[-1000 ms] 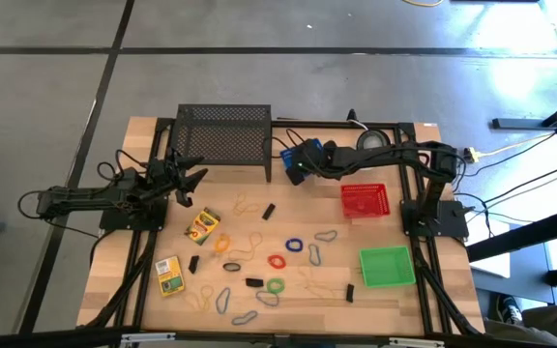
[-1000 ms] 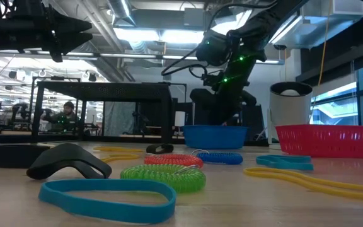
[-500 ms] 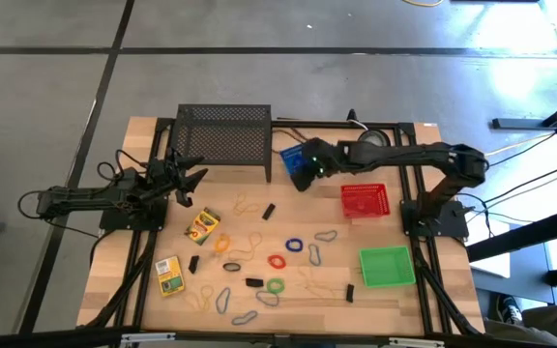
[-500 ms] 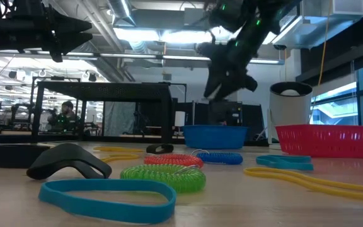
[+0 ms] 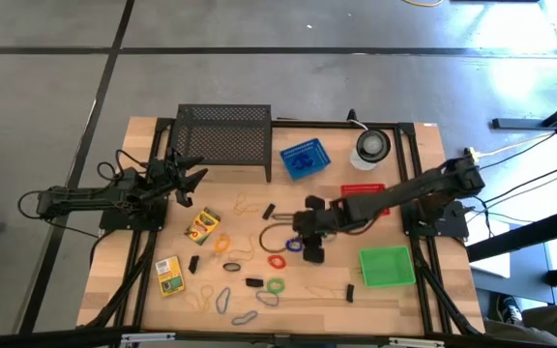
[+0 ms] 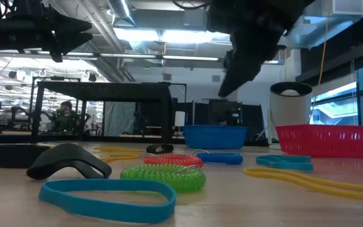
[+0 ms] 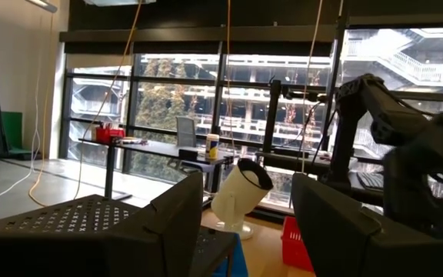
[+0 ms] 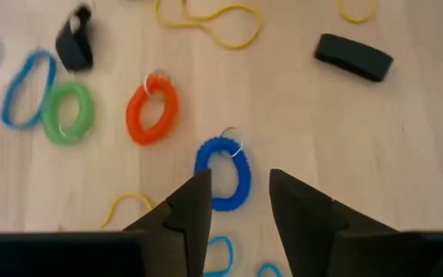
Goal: Pick & Place Office Desk Supplies
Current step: Put the blue wrist coil into the blue bin
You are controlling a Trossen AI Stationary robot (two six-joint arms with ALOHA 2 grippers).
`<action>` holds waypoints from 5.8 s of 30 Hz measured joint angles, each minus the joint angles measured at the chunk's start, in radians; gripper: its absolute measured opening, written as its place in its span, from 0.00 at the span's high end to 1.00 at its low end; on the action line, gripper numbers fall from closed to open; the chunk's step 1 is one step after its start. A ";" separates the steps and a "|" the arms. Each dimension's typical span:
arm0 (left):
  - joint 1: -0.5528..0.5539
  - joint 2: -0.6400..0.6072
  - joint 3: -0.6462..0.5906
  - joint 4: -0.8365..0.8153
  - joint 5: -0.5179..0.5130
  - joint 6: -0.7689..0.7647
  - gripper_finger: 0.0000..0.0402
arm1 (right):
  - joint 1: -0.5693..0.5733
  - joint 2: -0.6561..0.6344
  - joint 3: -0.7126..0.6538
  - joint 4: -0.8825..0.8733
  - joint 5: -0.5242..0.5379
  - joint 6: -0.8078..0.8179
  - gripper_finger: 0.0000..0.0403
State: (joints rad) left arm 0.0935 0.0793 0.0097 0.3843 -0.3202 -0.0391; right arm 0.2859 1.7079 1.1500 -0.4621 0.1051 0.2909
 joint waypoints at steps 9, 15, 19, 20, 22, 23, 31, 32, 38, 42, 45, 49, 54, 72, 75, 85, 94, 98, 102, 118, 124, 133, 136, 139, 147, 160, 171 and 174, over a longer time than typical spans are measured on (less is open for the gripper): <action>0.000 0.000 0.000 0.000 0.000 0.000 0.52 | -0.017 0.062 0.000 0.026 -0.027 -0.065 0.67; 0.000 0.000 0.000 0.000 0.000 0.000 0.52 | -0.052 0.118 0.000 0.100 -0.144 -0.135 0.67; 0.000 0.000 0.000 0.000 0.000 0.000 0.52 | -0.084 0.142 0.000 0.118 -0.194 -0.181 0.67; 0.000 0.000 0.000 0.000 0.000 0.000 0.52 | -0.091 0.146 0.000 0.119 -0.208 -0.193 0.67; 0.000 0.000 0.000 0.000 0.000 0.000 0.52 | -0.105 0.151 0.000 0.114 -0.231 -0.214 0.67; 0.000 0.000 0.000 0.000 0.000 0.000 0.52 | -0.110 0.152 0.000 0.111 -0.238 -0.224 0.67; 0.000 0.000 0.000 0.000 0.000 0.000 0.52 | -0.135 0.161 0.000 0.104 -0.244 -0.248 0.67; 0.000 0.000 0.000 0.000 0.000 0.000 0.52 | -0.135 0.169 0.000 0.103 -0.244 -0.248 0.67; 0.000 0.000 0.000 0.000 0.000 0.000 0.52 | -0.135 0.206 -0.001 0.116 -0.278 -0.247 0.67; 0.000 0.000 0.000 0.000 0.000 0.000 0.52 | -0.139 0.214 -0.001 0.121 -0.282 -0.265 0.67; 0.000 0.000 0.000 0.000 0.000 0.000 0.52 | -0.145 0.214 -0.001 0.121 -0.277 -0.292 0.67; 0.000 0.000 0.000 0.000 0.000 0.000 0.52 | -0.152 0.214 -0.001 0.119 -0.270 -0.325 0.67; 0.000 0.000 0.000 0.000 0.000 0.000 0.52 | -0.152 0.214 -0.001 0.118 -0.270 -0.328 0.67; 0.000 0.000 0.000 0.000 0.000 0.000 0.52 | -0.151 0.214 -0.001 0.009 -0.134 -0.346 0.67; 0.000 0.000 0.000 0.000 0.000 0.000 0.52 | -0.151 0.214 0.000 -0.002 -0.071 -0.339 0.67; 0.000 0.000 0.000 0.000 0.000 0.000 0.52 | -0.151 0.214 0.000 0.000 -0.013 -0.250 0.67; 0.000 0.000 0.000 0.000 0.000 0.000 0.52 | -0.152 0.214 0.000 -0.002 0.097 -0.061 0.68; 0.000 0.000 0.000 0.000 0.000 0.000 0.52 | -0.152 0.214 0.000 -0.003 0.097 0.017 0.73; 0.000 0.000 0.000 0.000 0.000 0.000 0.52 | -0.152 0.214 0.000 -0.003 0.097 0.041 0.85; 0.000 0.000 0.000 0.000 0.000 0.000 0.52 | -0.152 0.190 -0.002 0.070 0.185 0.042 0.99; 0.000 0.000 0.000 0.000 0.000 0.000 0.52 | -0.152 0.130 -0.001 0.102 0.272 0.102 1.00; 0.000 0.000 0.000 0.000 0.000 0.000 0.52 | -0.153 0.110 -0.001 0.092 0.219 0.218 0.92; 0.000 0.000 0.000 0.000 0.000 0.000 0.52 | -0.153 0.110 0.000 0.095 0.219 0.195 0.84; 0.000 0.000 0.000 0.000 0.000 0.000 0.52 | -0.153 0.120 0.000 0.102 0.214 0.145 0.75; 0.000 0.000 0.000 0.000 0.000 0.000 0.52 | -0.183 0.223 0.000 0.149 0.209 0.065 0.54; 0.000 0.000 0.000 0.000 0.000 0.000 0.52 | -0.244 0.300 0.006 0.186 0.119 -0.064 0.53; 0.000 0.000 0.000 0.000 0.000 0.000 0.52 | -0.241 0.305 0.003 0.217 0.107 0.023 0.92; 0.000 0.000 0.000 0.000 0.000 0.000 0.52 | -0.241 0.305 0.003 0.220 0.108 0.063 0.97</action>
State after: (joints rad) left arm 0.0934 0.0793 0.0097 0.3847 -0.3202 -0.0391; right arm 0.0448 2.0125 1.1530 -0.2422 0.2135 0.3535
